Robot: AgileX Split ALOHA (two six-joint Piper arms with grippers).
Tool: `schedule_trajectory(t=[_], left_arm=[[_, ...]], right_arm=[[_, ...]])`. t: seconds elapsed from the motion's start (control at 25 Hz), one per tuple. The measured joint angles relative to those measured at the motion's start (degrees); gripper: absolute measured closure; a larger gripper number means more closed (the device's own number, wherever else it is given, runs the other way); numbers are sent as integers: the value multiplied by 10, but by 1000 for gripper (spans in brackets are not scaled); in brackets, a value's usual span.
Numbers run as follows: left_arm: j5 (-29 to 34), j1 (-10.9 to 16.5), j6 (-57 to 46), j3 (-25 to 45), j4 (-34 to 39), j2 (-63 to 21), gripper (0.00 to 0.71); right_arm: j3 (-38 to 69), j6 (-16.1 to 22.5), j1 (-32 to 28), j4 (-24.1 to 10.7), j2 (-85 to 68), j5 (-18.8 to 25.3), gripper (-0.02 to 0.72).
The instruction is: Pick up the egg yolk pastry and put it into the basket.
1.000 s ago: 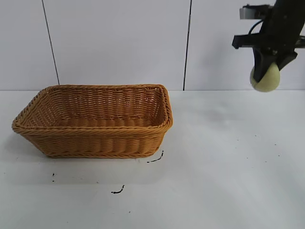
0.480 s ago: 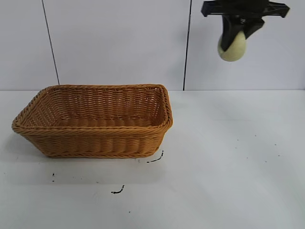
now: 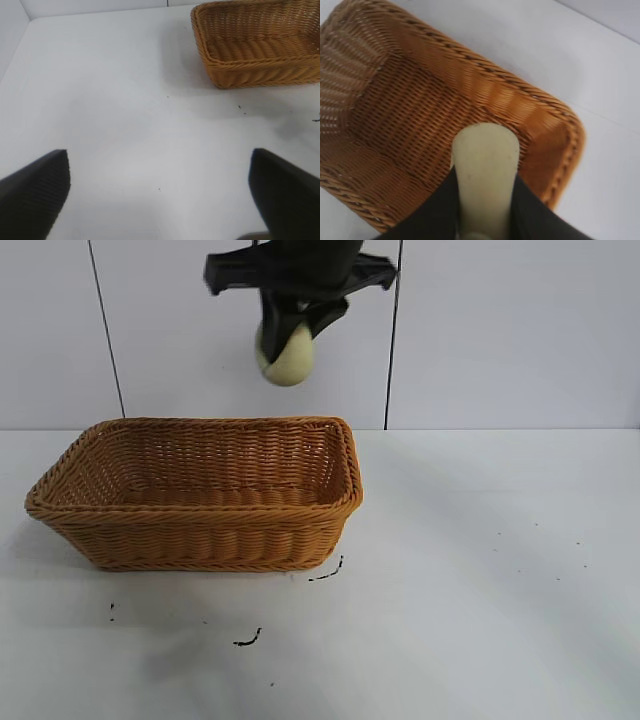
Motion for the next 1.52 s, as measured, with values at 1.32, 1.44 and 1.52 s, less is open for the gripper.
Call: schedule_trajectory(t=[1.32, 1.44, 1.52], left_arm=[[0, 0, 0, 0, 0, 0, 14], [0, 0, 0, 0, 0, 0, 14], [0, 0, 0, 0, 0, 0, 14]], right_arm=[[-267, 38, -8, -20, 137, 157, 48], [-268, 28, -44, -22, 137, 171, 48], [-268, 20, -74, -22, 137, 172, 48]])
